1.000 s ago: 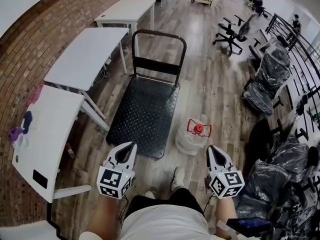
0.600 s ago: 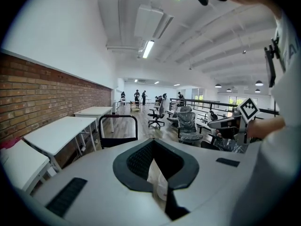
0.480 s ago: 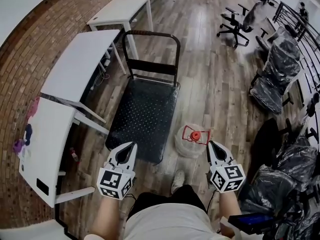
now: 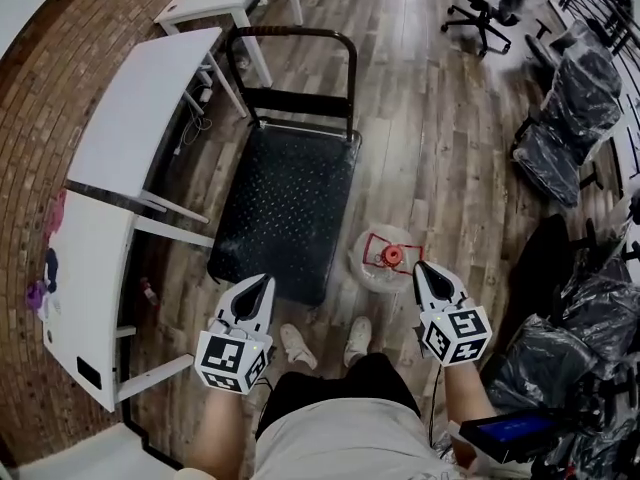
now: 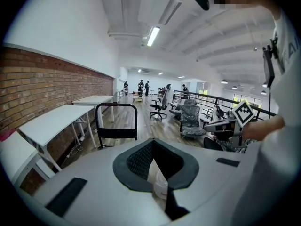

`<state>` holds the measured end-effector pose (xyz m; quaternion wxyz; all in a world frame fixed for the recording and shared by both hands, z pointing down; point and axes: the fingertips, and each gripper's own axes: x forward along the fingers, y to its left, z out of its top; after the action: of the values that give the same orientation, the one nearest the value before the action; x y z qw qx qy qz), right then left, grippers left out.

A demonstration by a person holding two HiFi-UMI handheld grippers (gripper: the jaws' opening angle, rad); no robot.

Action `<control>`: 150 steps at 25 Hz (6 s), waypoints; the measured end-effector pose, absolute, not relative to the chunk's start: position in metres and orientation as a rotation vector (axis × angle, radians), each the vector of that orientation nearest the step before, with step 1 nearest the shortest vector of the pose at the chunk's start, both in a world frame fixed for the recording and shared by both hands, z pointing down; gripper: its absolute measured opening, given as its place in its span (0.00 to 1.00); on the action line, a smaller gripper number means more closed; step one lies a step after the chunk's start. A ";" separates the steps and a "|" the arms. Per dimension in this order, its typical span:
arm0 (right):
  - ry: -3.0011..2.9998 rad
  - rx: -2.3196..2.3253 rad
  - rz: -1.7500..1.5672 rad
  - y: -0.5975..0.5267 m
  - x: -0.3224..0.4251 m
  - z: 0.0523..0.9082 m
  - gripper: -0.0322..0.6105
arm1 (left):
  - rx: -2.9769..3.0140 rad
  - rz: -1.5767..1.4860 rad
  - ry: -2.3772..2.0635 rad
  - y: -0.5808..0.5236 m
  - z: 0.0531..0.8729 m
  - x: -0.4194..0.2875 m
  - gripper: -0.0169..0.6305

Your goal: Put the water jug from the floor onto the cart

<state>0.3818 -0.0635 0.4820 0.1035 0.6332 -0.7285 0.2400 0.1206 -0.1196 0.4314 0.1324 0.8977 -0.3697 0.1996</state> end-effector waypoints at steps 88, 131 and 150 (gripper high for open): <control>-1.752 1.736 0.717 -0.152 0.361 0.587 0.54 | 2.301 0.536 -1.363 -0.189 0.544 -0.011 0.03; -1.943 1.190 0.621 -0.240 0.038 0.717 0.54 | 1.905 0.482 -1.641 -0.113 0.594 -0.261 0.03; -2.183 1.532 0.477 -0.243 0.061 0.555 0.39 | 2.110 0.446 -1.491 -0.137 0.563 -0.225 0.03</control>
<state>0.0610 -0.2432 0.5552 0.2146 0.5522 -0.7871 0.1720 -0.2253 -0.1371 0.5627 0.2567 0.7778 -0.5497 0.1642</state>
